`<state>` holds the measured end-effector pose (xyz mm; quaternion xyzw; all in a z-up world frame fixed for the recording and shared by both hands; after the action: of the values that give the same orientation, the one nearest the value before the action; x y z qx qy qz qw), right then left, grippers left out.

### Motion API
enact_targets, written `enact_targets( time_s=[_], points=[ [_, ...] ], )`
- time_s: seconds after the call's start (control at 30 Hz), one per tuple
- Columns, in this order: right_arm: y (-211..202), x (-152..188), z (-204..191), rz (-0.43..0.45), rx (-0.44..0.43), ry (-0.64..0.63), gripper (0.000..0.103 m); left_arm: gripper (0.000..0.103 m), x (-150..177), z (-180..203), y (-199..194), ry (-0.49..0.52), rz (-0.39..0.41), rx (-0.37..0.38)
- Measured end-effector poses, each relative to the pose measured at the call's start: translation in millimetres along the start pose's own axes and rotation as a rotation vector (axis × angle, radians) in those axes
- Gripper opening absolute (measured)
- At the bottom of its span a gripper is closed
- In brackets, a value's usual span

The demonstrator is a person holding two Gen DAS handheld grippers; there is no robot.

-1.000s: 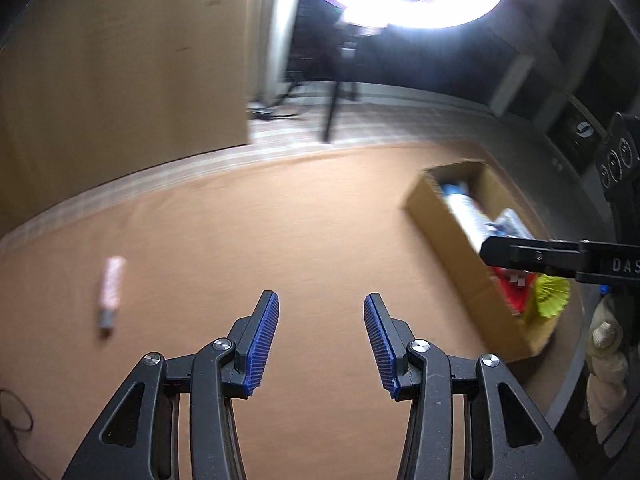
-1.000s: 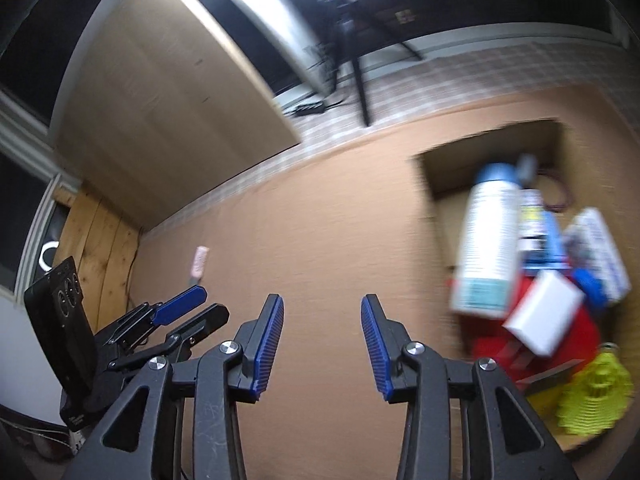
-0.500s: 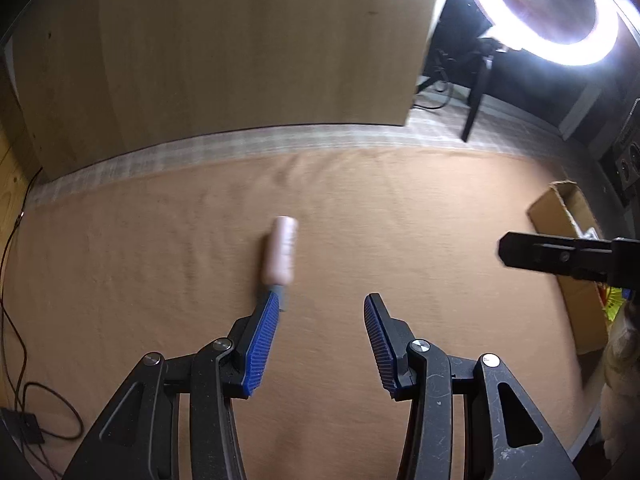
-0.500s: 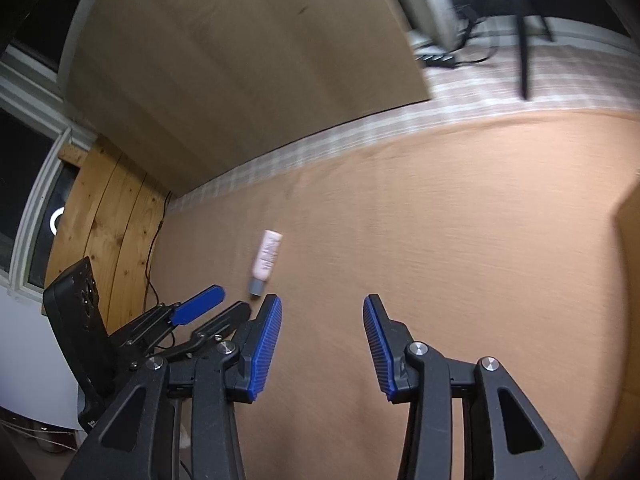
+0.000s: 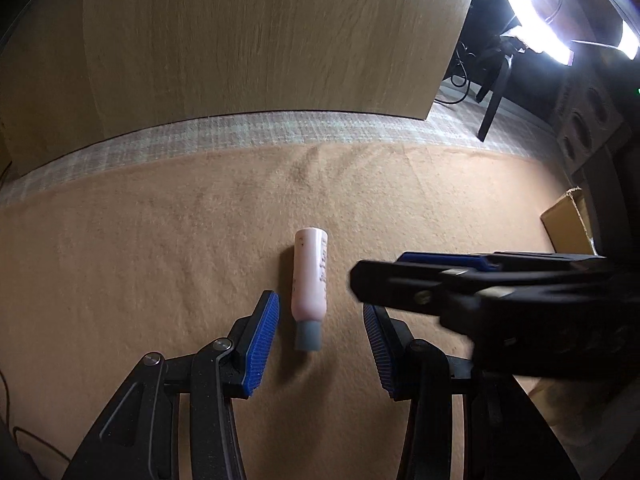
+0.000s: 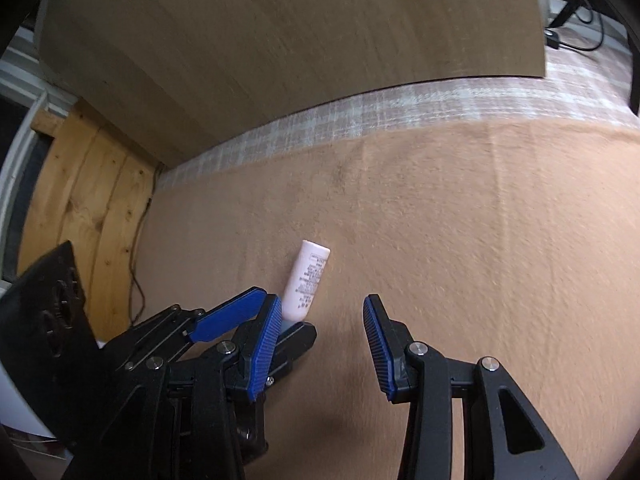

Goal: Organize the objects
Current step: 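Move both open tools from the box to the pink bottle, then close the right tool on the pink bottle while the left tool grips it too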

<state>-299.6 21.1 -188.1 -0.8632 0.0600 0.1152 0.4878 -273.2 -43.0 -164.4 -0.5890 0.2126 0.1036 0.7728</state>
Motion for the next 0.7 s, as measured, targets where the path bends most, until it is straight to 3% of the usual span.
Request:
enact_targets(
  time_s=[0.4, 0.53, 0.7],
  points=[
    [31.4, -4.5, -0.6, -0.038, -0.018, 0.002, 0.039, 0.032, 0.7, 1.1, 17.5, -0.01, -0.027, 0.024],
    [34.3, -4.1, -2.5, -0.051, -0.031, 0.001, 0.027, 0.027, 2.6, 3.2, 19.9, -0.015, -0.03, 0.022],
    [31.1, -2.8, -1.8, -0.052, -0.043, 0.005, 0.023, 0.023, 4.4, 6.0, 21.4, -0.026, -0.026, 0.02]
  ],
)
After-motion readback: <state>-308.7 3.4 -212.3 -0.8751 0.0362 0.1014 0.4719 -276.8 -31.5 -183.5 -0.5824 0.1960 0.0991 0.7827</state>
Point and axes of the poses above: each gripper's, at about its wrist camera, not at the fingertips, and y roughly the way its jaws point, z to its right, x to its underside, the point moved 6 cm from there along y, roughly the way its jaws point, and after that the axes turned 1 degree about z, right-handed, at the moved point
